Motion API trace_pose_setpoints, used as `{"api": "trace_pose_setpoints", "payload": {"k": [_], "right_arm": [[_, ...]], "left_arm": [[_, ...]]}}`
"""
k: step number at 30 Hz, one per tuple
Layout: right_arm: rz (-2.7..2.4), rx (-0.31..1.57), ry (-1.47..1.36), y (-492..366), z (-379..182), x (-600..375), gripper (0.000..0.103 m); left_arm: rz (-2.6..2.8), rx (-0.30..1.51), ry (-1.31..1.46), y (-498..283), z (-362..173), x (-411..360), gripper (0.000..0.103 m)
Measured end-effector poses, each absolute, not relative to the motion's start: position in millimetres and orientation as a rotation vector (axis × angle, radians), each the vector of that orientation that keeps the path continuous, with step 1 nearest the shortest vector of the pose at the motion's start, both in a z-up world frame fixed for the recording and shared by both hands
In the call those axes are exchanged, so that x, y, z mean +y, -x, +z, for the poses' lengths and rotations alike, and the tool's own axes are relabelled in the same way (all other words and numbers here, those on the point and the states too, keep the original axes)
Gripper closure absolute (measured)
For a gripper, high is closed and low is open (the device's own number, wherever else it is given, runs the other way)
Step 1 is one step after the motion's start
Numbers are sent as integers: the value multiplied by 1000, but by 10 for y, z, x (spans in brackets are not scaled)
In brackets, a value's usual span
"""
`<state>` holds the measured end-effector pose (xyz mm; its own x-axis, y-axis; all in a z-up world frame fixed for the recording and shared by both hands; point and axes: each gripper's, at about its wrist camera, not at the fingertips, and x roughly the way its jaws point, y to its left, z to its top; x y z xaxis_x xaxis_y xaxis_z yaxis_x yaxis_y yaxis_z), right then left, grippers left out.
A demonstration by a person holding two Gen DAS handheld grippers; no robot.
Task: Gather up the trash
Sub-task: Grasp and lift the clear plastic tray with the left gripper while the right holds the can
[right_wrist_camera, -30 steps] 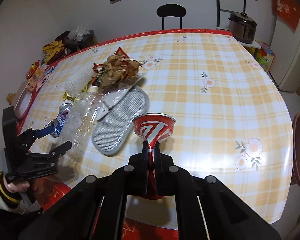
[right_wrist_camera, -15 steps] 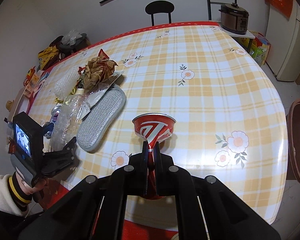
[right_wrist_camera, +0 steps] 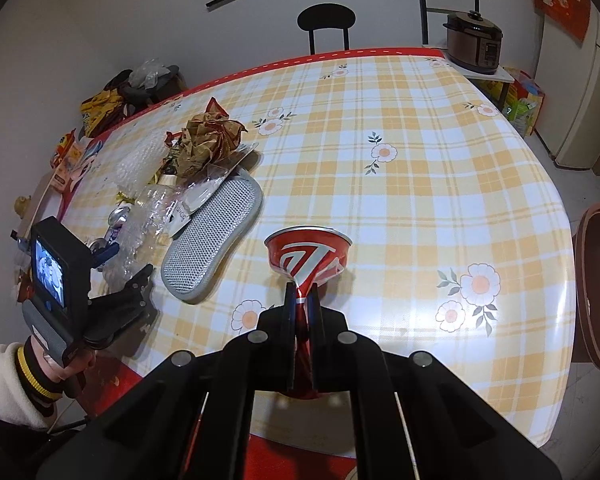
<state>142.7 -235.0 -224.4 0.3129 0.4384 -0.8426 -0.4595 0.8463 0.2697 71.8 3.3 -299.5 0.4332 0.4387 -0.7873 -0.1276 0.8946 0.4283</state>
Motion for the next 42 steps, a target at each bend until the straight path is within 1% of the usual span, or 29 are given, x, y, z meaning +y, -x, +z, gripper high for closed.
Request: {"api": "trace_pose_setpoints", "payload": {"k": [5,9,13,15,24,34,42], "right_arm": [[596,1093,19,-1383,-2197,-2326,96],[598,1084,14,-1354,-2158,-2301,96],[602,1081,6,-1327,-2139,-2269,96],[604,1080,4,-1316,-2135,-2249,96],[613,1079,3,-1281,-2132,-2128,96],[626,1057,-5,-1240,-2037,-1980,96],[597,1010,-19,-1177,-1833,-2071,96]], "left_arm": [[329,1035,-222,-639,-2711,156,56],[313,1022,20,-531,-2437,473,58],[317,991,244,-403,-2274,807,60],[314,978,314,-339,-2217,914,61],[300,927,458,-32,-2063,1201,62],[247,864,460,119,-1798,1224,62],[165,815,434,37,-1569,1110,62]]}}
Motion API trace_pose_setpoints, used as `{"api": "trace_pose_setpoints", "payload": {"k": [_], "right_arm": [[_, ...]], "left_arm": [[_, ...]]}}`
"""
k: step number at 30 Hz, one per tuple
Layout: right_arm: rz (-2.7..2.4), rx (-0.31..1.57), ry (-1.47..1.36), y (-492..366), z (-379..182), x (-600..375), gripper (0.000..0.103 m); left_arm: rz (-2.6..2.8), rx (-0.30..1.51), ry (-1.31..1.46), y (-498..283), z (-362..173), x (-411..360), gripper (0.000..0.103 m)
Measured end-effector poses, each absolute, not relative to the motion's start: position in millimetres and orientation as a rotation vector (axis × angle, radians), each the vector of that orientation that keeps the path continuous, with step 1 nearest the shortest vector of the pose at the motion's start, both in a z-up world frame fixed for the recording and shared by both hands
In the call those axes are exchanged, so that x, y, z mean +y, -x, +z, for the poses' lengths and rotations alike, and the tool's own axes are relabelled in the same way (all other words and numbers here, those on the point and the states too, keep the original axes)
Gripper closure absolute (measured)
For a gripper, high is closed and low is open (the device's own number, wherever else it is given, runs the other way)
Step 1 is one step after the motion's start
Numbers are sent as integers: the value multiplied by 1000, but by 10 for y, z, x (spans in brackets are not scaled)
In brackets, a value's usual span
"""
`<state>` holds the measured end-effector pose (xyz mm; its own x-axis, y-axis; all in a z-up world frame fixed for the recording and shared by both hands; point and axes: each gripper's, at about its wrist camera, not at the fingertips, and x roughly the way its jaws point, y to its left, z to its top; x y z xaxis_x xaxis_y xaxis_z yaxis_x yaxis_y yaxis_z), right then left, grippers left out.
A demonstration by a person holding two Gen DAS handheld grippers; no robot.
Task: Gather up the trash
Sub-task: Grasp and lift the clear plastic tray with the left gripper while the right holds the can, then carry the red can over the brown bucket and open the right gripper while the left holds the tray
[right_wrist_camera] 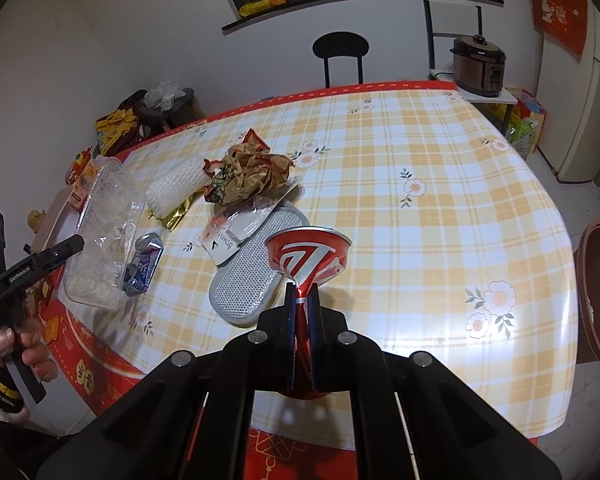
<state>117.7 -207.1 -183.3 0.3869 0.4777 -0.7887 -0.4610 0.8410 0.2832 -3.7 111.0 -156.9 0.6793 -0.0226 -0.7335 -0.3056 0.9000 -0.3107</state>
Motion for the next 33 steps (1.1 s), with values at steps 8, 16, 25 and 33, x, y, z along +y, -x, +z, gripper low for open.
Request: {"api": "trace_pose_setpoints", "payload": {"k": [8,16,25,33], "right_arm": [[483,935,-105,-1125,-1589,-2499,96],[389,873,-136,-1188,-1418,-3286,96],[249,842,-160,-1373,-1375,-4320,96],[127,830,-141,-1515,-1394,-5184,96]], "left_arm": [[53,789,365,-257,-1315,803,62],[2,741,352,-478,-1146,301,62],[-35,749,336,-683,-1075,-353,62],[-63,755,331,-868,-1111,-788,62]]}}
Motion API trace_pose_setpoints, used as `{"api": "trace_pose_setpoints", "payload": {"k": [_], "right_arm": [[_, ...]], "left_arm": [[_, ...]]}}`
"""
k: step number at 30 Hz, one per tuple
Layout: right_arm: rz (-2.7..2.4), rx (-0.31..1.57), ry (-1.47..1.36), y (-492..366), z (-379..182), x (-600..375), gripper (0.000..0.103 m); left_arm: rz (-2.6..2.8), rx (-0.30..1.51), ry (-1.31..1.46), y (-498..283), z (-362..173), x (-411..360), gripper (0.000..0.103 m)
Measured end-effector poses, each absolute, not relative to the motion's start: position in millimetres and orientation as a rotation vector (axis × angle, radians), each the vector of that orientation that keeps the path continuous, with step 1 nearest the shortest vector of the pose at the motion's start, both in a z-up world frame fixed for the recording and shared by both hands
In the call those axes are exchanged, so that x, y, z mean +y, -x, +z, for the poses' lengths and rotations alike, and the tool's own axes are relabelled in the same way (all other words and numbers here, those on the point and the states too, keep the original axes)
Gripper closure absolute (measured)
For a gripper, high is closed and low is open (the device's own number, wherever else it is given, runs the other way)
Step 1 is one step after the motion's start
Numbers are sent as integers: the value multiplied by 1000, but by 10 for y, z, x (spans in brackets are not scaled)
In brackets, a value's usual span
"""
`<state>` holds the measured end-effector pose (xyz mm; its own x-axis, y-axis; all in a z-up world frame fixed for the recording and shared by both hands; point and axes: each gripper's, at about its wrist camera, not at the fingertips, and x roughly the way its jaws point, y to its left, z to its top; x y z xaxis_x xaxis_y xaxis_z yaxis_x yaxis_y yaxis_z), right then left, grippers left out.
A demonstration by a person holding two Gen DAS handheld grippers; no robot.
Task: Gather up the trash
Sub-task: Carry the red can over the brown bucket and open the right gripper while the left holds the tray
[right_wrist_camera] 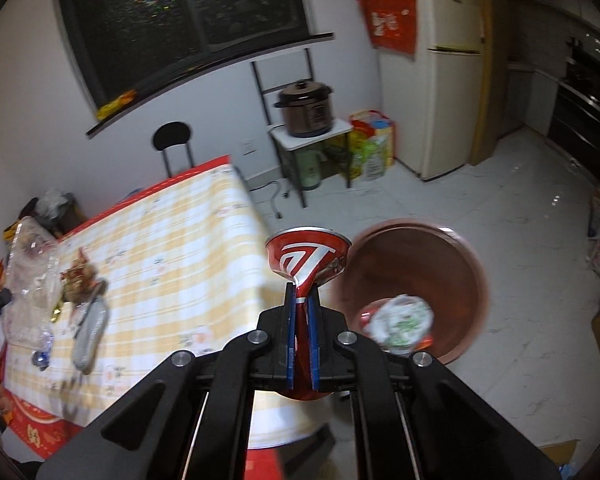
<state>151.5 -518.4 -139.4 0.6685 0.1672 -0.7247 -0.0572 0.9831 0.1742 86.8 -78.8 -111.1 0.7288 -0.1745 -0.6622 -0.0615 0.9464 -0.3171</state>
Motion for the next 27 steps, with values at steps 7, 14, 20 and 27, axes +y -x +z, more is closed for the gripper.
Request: {"api": "trace_pose_setpoints", "payload": {"k": [7,14,20,27], "right_arm": [[65,847,-120,-1734,-1472,-5761,96],[50,873,-132,-1951,-1619,-6073,96],[34,877,-184,-2151,-1700,-6231,96],[6,842,-222,-2269,-1685,-6338,69]], "left_arm": [[-73,752,336,-1020,-1145,-1180,62],[-59,753,335,-1104,-1170,-1470,62],[-37,763,326,-1099,-1183,-1609,62],[-25,773,293,-1080,-1130,-1672,62]]}}
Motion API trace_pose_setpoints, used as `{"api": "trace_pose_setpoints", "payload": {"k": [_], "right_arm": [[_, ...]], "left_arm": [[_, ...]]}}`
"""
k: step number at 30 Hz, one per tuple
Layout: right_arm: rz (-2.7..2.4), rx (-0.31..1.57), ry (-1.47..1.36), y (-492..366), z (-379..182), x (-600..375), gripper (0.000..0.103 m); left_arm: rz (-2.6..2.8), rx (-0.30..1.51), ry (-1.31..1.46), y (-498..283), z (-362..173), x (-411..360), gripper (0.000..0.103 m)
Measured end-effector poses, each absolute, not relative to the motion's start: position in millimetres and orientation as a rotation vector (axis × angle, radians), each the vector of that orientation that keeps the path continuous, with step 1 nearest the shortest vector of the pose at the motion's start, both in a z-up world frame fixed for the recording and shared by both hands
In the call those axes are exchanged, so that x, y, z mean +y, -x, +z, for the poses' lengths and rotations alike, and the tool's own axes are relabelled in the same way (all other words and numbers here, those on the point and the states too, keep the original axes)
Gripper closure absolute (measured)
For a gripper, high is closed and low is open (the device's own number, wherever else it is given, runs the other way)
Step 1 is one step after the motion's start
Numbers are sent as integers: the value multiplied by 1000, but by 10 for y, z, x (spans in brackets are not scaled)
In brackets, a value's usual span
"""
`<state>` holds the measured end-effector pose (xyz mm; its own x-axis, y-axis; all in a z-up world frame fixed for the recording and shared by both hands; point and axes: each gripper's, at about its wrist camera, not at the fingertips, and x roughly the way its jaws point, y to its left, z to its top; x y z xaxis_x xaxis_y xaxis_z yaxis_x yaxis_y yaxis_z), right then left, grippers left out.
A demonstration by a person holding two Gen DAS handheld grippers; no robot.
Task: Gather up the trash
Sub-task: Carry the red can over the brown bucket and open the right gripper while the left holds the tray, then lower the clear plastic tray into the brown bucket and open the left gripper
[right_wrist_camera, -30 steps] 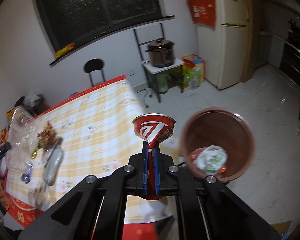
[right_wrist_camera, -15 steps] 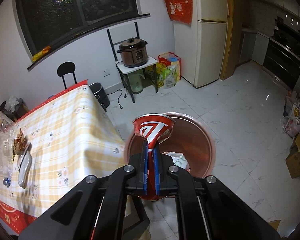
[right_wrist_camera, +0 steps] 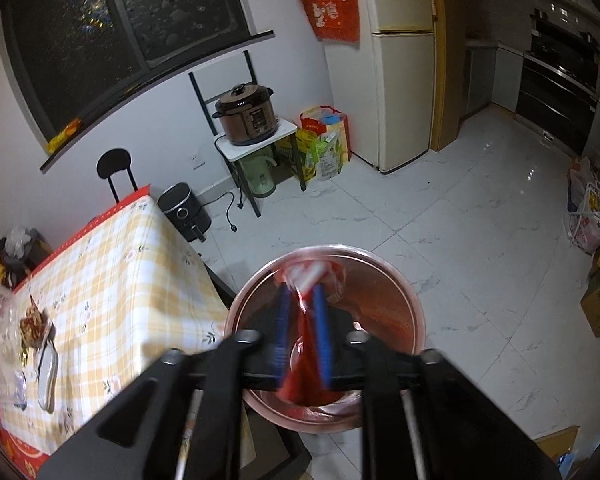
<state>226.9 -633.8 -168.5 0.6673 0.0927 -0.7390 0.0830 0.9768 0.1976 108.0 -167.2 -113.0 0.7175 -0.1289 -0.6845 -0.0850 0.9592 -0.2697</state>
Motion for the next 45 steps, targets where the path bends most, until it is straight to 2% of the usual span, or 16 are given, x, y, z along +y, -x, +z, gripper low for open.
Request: {"api": "trace_pose_setpoints", "payload": {"k": [1,5,7,10,12,25,40,42,44,45], "right_arm": [[2,837,-227,-2259,-1673,-6351,57],[-13,801,-242,-2151,-1574,-6363,37],[-16,784,-248,-2069,-1517,-6352,23],[-38,757,-246,-1910,-1412,-6335,9],[-45,747,-248,-1807,-1354,-6332,5],[-115,671,-246,-994,-996,-6402,5],[-299,684,-295,-227,-1066,-7100,5],[-314,688,-303,-188,-1086,-7157,5],[-322,685,-307,-158,-1077,-7206,5],[-324,681,-307,-135,-1073,-7218,5]], "left_arm": [[-27,771,285,-1077,-1108,-1682,62],[-41,766,262,-1079,-1046,-1713,62],[-57,762,251,-1079,-1023,-1729,62],[-84,756,241,-1086,-985,-1768,62],[-103,753,238,-1097,-971,-1796,62],[-332,765,180,-1358,-990,-2468,62],[-639,884,75,-2359,-1426,-4340,61],[-655,884,72,-2506,-1434,-4555,42],[-672,851,98,-2578,-1354,-4645,34],[-684,829,105,-2578,-1289,-4676,27]]}}
